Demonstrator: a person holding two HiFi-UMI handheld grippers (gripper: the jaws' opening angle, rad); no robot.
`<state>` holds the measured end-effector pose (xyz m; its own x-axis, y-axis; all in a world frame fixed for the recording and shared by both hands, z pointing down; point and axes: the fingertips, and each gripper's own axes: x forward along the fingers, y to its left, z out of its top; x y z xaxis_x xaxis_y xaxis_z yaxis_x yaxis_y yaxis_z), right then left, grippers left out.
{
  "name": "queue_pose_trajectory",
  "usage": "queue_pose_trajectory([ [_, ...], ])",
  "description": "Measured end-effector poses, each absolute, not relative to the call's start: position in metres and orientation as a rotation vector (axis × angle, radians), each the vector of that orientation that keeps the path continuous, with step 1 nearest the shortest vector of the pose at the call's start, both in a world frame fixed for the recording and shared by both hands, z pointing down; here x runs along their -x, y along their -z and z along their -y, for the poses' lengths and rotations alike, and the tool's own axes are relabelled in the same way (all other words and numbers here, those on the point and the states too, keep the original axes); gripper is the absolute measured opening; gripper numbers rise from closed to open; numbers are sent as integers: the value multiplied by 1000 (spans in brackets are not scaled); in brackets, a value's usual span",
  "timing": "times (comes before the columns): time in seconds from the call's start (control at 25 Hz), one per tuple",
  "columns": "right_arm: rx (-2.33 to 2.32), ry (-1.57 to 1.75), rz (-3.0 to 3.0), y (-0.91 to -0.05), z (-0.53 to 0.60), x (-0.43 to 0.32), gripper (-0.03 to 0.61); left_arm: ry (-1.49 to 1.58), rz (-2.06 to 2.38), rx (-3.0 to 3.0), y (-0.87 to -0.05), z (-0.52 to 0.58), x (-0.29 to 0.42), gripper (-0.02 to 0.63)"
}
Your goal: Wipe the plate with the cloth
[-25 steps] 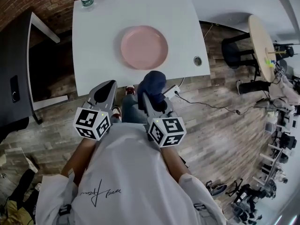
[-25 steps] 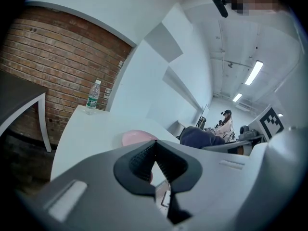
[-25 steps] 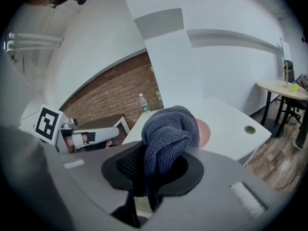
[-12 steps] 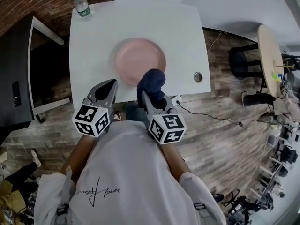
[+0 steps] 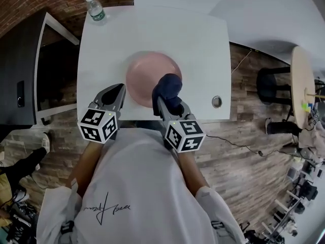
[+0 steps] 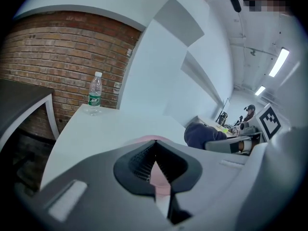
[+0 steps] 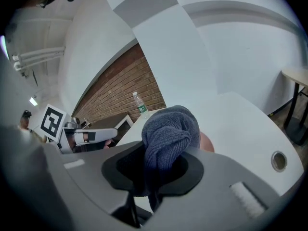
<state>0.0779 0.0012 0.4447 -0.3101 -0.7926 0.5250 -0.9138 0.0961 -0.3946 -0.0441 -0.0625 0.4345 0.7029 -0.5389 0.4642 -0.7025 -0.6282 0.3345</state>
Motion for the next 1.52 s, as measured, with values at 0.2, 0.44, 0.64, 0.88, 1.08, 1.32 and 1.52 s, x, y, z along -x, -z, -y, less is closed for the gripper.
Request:
queue_pose_trajectory([
  [0.2, -1641, -1005, 2200, -458, 18, -85, 91, -453, 1031, -2366, -445, 77, 49, 11],
  [0.44, -1525, -979, 2185, -471, 38, -91, 91, -475, 1068, -2325, -460, 88, 50, 12],
  [0.64, -1473, -963, 2169, -484, 51, -92, 91, -537, 1079, -2282, -484, 99, 53, 12],
  [0.88, -1409, -948, 2150, -500, 68, -89, 92, -548, 1063, -2201, -511, 109, 59, 18],
  [1.08, -1368, -916, 2138, -509, 74, -84, 94, -578, 1006, -2162, -530, 108, 58, 40],
  [1.32, -1355, -885, 2109, -522, 78, -83, 95, -619, 956, -2128, -552, 106, 55, 56],
  [1.52, -1381, -915, 2050, -537, 80, -97, 94, -655, 929, -2103, -566, 107, 47, 63],
])
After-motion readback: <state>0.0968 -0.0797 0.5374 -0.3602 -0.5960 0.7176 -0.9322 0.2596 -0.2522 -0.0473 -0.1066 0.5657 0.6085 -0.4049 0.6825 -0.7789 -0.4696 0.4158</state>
